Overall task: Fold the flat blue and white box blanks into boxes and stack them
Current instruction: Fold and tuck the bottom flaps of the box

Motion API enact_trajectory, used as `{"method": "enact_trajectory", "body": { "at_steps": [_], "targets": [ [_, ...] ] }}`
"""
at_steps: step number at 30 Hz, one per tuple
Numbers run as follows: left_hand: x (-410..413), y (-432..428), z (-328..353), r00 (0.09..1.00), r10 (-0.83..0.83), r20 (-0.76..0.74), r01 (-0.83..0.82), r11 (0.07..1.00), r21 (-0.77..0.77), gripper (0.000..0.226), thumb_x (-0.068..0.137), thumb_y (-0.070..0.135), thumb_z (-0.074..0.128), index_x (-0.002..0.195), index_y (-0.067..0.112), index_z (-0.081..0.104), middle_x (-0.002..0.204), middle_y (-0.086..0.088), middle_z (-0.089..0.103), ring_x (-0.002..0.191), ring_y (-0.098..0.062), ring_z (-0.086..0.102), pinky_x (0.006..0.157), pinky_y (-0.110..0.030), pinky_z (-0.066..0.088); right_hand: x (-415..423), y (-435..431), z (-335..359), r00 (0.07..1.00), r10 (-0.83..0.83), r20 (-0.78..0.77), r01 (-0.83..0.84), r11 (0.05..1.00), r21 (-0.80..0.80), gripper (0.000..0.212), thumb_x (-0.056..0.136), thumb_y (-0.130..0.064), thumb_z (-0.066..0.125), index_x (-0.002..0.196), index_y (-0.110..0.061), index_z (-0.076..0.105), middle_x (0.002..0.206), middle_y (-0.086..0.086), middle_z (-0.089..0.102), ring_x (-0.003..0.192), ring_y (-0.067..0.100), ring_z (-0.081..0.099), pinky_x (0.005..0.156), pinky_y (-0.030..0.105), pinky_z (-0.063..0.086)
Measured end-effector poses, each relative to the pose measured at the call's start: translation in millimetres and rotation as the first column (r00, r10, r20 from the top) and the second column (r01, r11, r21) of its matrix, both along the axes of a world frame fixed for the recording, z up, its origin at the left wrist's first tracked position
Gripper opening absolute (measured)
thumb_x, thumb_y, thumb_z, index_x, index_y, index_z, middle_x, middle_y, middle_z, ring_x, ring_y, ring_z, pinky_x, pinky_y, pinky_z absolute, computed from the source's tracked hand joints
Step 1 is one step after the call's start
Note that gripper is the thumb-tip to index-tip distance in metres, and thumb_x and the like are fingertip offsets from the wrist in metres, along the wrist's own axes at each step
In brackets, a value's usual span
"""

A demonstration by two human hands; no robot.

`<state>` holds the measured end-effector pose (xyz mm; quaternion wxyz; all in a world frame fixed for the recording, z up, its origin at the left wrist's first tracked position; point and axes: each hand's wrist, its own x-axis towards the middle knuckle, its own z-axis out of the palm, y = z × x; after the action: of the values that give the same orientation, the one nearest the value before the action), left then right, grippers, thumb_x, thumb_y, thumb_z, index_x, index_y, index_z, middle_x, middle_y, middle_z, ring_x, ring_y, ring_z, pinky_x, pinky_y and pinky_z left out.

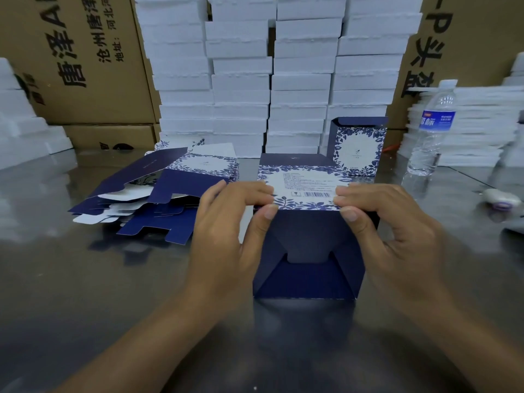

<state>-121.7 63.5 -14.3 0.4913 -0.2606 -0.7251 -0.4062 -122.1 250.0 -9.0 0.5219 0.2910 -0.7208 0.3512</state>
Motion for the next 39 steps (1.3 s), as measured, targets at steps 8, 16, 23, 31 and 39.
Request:
{"method": "enact_trajectory", "body": {
  "at_steps": [8,16,23,31,39],
  "targets": [
    [2,-1,7,0.994,-0.028,0.104,0.023,0.998,0.055,0.006,0.092,0.031,0.045,0.09,0.033,0.05,0.098,0.022,0.058,0.101,-0.019,0.06,0.087,-0.021,0.044,-1,4,-2,0.988,0.014,0.155,-0.004,0.998,-0.061,0.017,0.094,-0.03,0.046,0.103,-0.028,0.061,0.11,-0.019,0.058,0.108,0.004,0.056,0.096,0.014,0.039],
    [3,-3,9,0.989,-0.056,0.135,0.046,0.996,0.076,0.01,0.091,0.033,0.045,0.085,0.04,0.048,0.095,0.023,0.06,0.101,-0.012,0.061,0.086,-0.015,0.044,-2,4,-2,0.961,0.08,0.266,-0.038,0.987,-0.157,0.019,0.092,-0.039,0.043,0.1,-0.041,0.06,0.113,-0.023,0.059,0.111,-0.005,0.055,0.095,0.013,0.04],
    [-4,-6,1,0.962,-0.127,0.242,0.12,0.992,0.045,0.013,0.088,0.042,0.055,0.099,0.04,0.049,0.114,0.017,0.057,0.112,0.007,0.05,0.09,-0.009,0.039,-4,5,-6,0.941,0.113,0.319,-0.051,0.979,-0.196,0.024,0.092,-0.044,0.038,0.101,-0.042,0.06,0.121,-0.022,0.057,0.118,-0.004,0.052,0.096,0.013,0.038],
    [-8,-5,-8,0.845,-0.23,0.483,0.214,0.973,0.09,0.055,0.083,0.031,0.068,0.124,0.056,0.04,0.127,0.025,0.053,0.115,-0.005,0.055,0.092,-0.022,0.049,-5,4,-9,0.974,-0.069,0.216,0.065,0.998,0.026,0.039,0.077,-0.028,0.069,0.114,-0.019,0.057,0.122,-0.005,0.055,0.118,0.009,0.05,0.102,0.02,0.037],
    [-7,-3,-11,0.931,-0.096,0.352,0.08,0.995,0.06,0.047,0.081,0.027,0.069,0.119,0.046,0.049,0.117,0.023,0.058,0.1,0.003,0.057,0.074,-0.004,0.041,-5,3,-8,0.984,-0.131,0.121,0.13,0.991,0.014,0.032,0.076,-0.022,0.07,0.104,-0.007,0.063,0.108,-0.005,0.056,0.107,0.009,0.054,0.094,0.015,0.04]
  ]
}}
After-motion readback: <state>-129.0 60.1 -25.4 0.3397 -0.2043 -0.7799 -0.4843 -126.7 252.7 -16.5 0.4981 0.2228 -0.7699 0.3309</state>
